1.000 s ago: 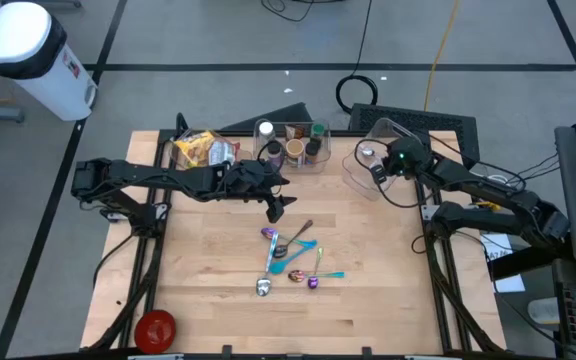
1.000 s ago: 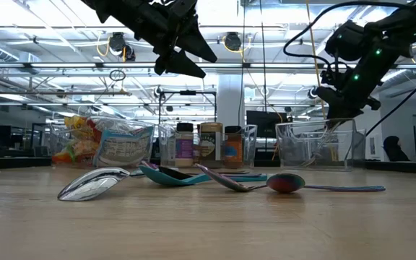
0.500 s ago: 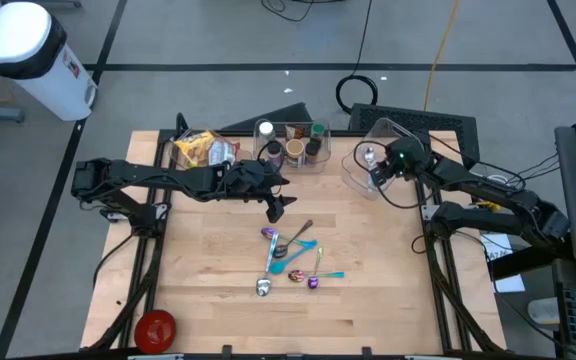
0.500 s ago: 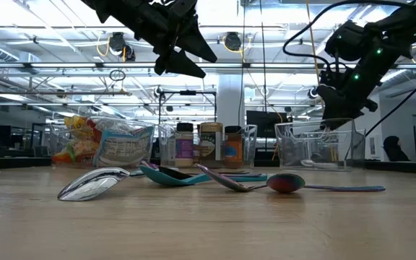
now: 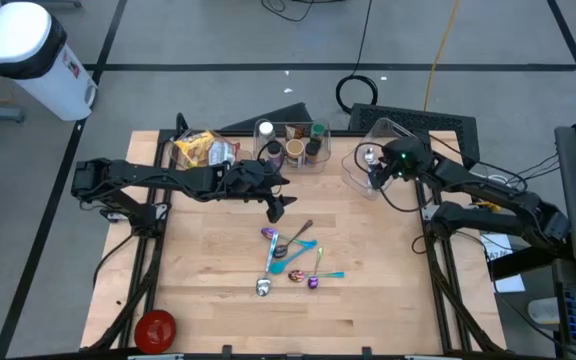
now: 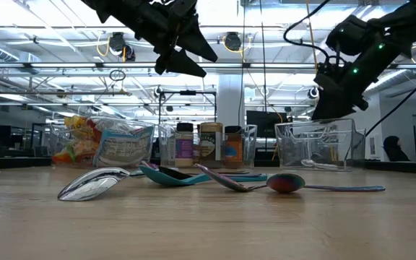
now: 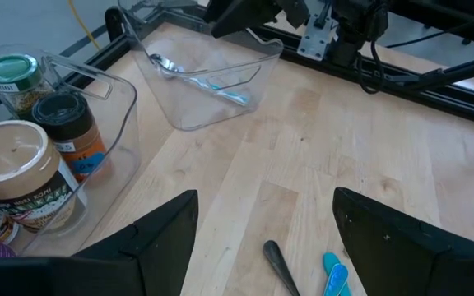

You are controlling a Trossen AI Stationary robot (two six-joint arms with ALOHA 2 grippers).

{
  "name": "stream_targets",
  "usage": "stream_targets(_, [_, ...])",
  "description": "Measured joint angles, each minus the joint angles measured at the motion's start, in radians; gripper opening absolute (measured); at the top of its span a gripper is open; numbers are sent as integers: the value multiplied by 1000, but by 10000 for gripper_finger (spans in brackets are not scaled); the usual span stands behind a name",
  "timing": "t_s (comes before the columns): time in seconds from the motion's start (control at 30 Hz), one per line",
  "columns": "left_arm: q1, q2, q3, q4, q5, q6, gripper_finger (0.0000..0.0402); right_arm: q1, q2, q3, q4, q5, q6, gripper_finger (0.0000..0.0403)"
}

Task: Pick & Place Food Item
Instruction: Put the middle violet spoon into the right transparent bin

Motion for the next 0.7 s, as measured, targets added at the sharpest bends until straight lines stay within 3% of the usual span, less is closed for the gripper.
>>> stream_targets(0.3, [0,0,0,2,0,-4,285,81,-121,0,39,-11,-15,183])
stream_targets(0.57, [0,0,0,10,-1,-7,285,279,-116,0,179,-251,-28,182])
stream_targets(0.7, [0,0,0,10,-1,-8,285,401,-77,0,288,-260,-98,182])
